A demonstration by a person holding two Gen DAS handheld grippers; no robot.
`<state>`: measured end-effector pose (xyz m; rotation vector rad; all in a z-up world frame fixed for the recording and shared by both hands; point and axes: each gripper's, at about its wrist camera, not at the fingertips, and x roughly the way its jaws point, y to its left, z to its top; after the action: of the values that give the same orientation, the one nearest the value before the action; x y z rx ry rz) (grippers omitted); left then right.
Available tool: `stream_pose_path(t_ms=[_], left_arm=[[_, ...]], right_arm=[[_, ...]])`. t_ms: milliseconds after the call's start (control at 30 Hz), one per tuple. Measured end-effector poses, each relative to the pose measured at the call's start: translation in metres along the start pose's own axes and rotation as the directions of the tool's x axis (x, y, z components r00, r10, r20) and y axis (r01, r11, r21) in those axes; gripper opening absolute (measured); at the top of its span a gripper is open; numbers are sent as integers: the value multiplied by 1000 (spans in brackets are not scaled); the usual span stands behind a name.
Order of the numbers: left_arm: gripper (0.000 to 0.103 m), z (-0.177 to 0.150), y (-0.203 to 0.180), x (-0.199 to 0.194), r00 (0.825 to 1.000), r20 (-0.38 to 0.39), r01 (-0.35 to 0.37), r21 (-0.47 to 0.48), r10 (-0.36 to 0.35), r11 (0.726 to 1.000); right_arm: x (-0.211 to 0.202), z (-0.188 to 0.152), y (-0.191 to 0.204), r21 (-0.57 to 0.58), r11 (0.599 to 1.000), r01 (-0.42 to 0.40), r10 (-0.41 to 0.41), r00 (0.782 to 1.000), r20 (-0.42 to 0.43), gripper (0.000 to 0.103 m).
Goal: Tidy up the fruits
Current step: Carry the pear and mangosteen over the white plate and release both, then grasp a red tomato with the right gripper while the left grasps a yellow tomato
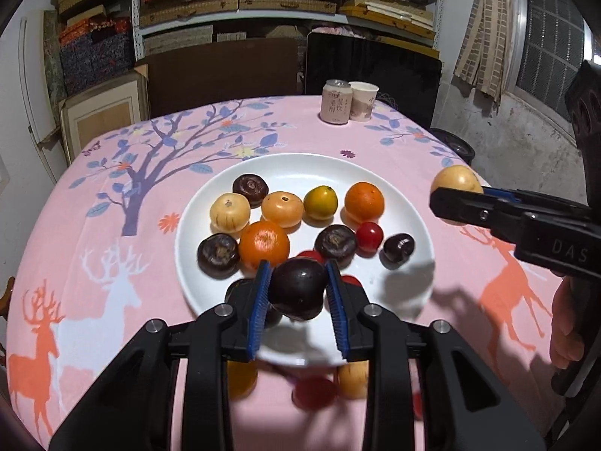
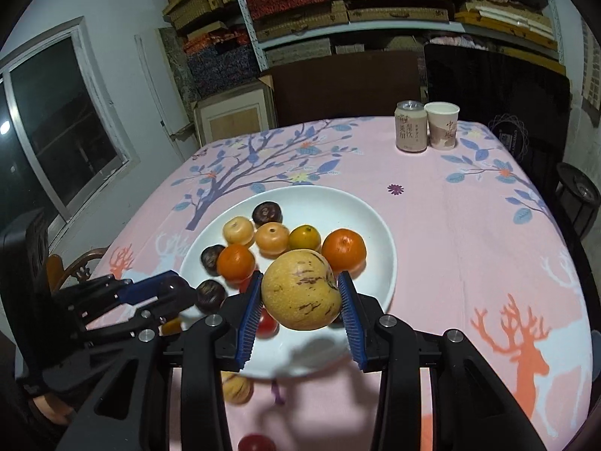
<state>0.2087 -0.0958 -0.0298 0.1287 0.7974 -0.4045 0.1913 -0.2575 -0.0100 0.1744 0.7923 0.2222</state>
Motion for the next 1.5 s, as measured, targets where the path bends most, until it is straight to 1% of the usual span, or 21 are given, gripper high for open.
stream_pose_path(t_ms=[100,200,233,267,300,333,400,467,533,600,700,800,900,967,1033,1167,1200,1233,1333,1467,1500], left_arm=[[29,6,-1,28,999,-39,-7,3,7,1000],[31,7,-1,44,998,-59,-30,13,31,999],[40,7,0,46,998,-60,-37,10,37,999],[48,6,1,45,998,-50,-44,5,44,999],[59,5,2,41,998,-29,-59,4,59,998],[64,5,2,36,997,-10,-73,9,73,997],[68,2,2,24,996,16,-86,21,85,996],[69,-2,4,11,996,25,-82,16,81,997],[74,-12,6,-6,997,27,-76,4,76,997],[78,-26,6,-23,997,30,-68,-1,68,998],[83,-53,3,-46,996,40,-80,21,79,997],[84,-80,0,-60,997,15,-79,18,78,997],[84,-103,-3,-72,997,5,-71,15,71,997],[88,-115,-7,-78,995,14,-99,35,99,994],[89,-124,-8,-81,994,9,-107,43,107,993],[89,-129,-1,-82,994,-6,-111,17,111,994],[89,-129,2,-82,994,-10,-112,8,112,994],[89,-128,5,-81,993,-12,-115,1,115,993],[89,-121,13,-75,991,-16,-135,-8,135,991],[89,-107,24,-56,983,-34,-181,-22,180,983],[84,-103,26,-50,980,-43,-193,-20,192,981]], right_arm=[[27,9,-1,10,1000,-13,13,999,-34,41],[45,12,-2,16,1000,-19,20,998,-59,41],[47,12,-3,19,1000,-18,19,998,-54,43],[46,12,-4,23,1000,-22,23,999,-44,45],[43,11,-4,27,999,-26,27,999,-34,49],[40,11,-5,26,999,-27,28,999,-30,49],[33,9,-6,25,999,-21,22,1000,-23,49],[20,3,-6,20,1000,-19,19,1000,-17,49],[6,-7,-3,6,1000,-11,11,1000,-9,49],[-10,-24,4,-25,1000,9,-9,1000,-10,49],[-29,-58,18,-73,997,-2,0,1000,-20,49],[-36,-96,34,-108,994,5,-10,999,-52,49],[-35,-124,48,-144,989,15,-25,997,-68,49],[-32,-135,53,-157,987,21,-34,996,-81,49],[-24,-140,55,-154,988,33,-50,993,-104,49],[-7,-145,60,-187,980,72,-99,986,-135,48],[-3,-146,61,-194,979,64,-94,984,-150,37],[-3,-146,61,-191,980,57,-87,984,-154,29],[-12,-145,57,-171,985,28,-47,993,-113,28],[-20,-144,54,-148,989,22,-33,997,-73,28],[-21,-144,52,-140,990,21,-31,997,-69,28]])
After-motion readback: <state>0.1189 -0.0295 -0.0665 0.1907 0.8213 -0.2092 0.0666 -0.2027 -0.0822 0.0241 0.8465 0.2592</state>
